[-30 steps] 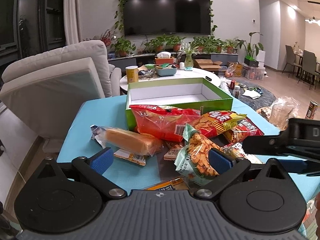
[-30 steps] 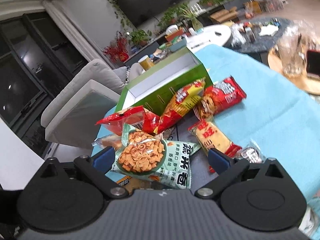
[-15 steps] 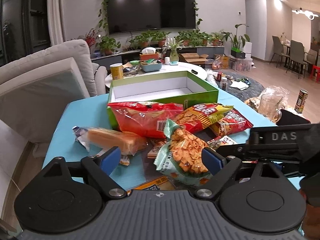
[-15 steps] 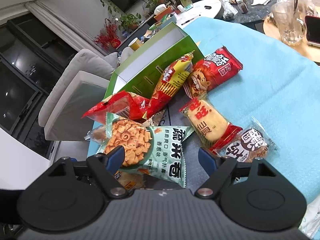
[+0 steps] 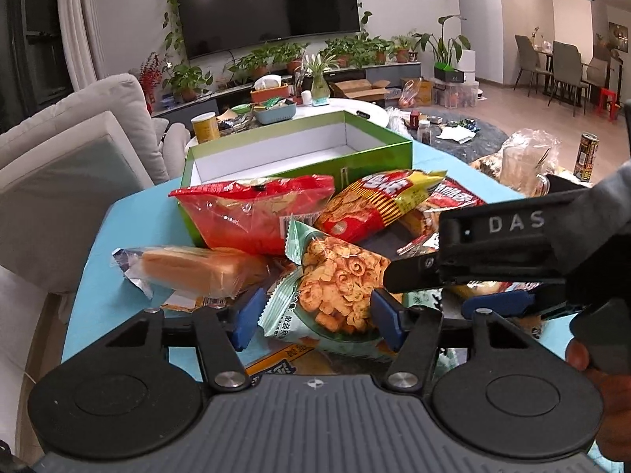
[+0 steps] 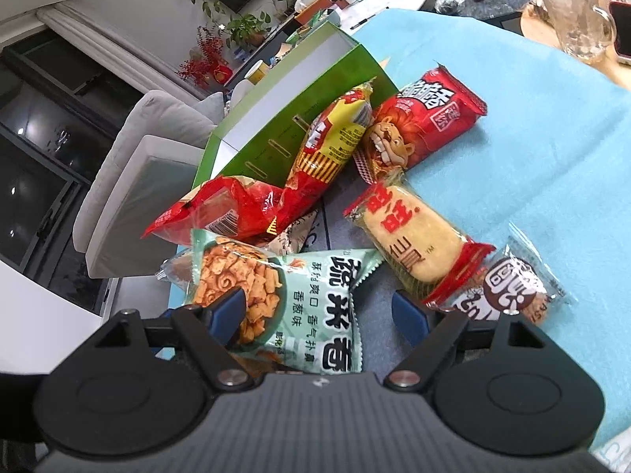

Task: Organize snacks
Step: 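Grasp the green-and-white cracker bag with the right gripper and lift it, then lower the cracker bag into the green box and open the right gripper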

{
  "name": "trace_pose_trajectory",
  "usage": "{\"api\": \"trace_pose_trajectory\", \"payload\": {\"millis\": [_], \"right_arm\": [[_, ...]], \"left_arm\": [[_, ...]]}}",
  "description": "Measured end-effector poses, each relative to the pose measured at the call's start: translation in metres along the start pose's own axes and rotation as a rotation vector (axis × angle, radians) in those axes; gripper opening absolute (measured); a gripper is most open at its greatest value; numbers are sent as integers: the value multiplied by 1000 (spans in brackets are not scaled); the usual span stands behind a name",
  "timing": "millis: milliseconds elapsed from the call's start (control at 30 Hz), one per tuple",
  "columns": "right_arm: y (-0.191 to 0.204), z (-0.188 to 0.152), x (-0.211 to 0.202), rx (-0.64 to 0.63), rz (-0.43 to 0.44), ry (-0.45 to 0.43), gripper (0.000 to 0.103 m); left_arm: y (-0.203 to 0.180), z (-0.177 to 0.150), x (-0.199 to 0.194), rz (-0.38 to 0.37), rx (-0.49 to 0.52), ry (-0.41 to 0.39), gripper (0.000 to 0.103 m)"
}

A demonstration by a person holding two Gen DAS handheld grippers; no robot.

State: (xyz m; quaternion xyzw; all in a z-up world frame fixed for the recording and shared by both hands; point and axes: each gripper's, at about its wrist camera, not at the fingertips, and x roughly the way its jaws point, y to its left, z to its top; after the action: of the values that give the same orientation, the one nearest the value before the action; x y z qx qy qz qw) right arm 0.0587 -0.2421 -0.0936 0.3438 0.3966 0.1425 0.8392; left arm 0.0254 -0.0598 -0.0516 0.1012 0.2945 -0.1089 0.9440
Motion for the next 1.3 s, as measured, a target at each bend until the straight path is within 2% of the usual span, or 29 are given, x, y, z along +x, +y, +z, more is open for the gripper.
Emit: {"api": "trace_pose_trajectory", "payload": {"millis": [133,267,600,633,700,800,900,1100,1300], "right_arm": [[2,0,0,0,5,3,75],[3,-1,-2,25,29,7,83],[15,-6,13,-40,-25,30,88],[17,-6,14,-49,-13,40,87],[21,-8,15,-72,3,59,77],[25,-10,7,-102,-13,16,60],[30,-9,-9,-137,-14,-40,52],[48,6,-39,-206,19,-120,52],[77,46,-28,-277,56,-143,52]], "left_arm": [[10,-3,5,-23,-31,25,57],[20,-5,9,-60,-67,35,57],[22,-7,11,-99,-57,34,57],[21,-8,10,-104,-50,32,57],[18,-8,6,-97,-21,19,56],[13,-6,-6,-101,6,-13,57],[11,1,-20,-103,17,-56,57],[13,28,-42,-98,21,-140,57],[26,66,-36,-82,-7,-183,58]]}}
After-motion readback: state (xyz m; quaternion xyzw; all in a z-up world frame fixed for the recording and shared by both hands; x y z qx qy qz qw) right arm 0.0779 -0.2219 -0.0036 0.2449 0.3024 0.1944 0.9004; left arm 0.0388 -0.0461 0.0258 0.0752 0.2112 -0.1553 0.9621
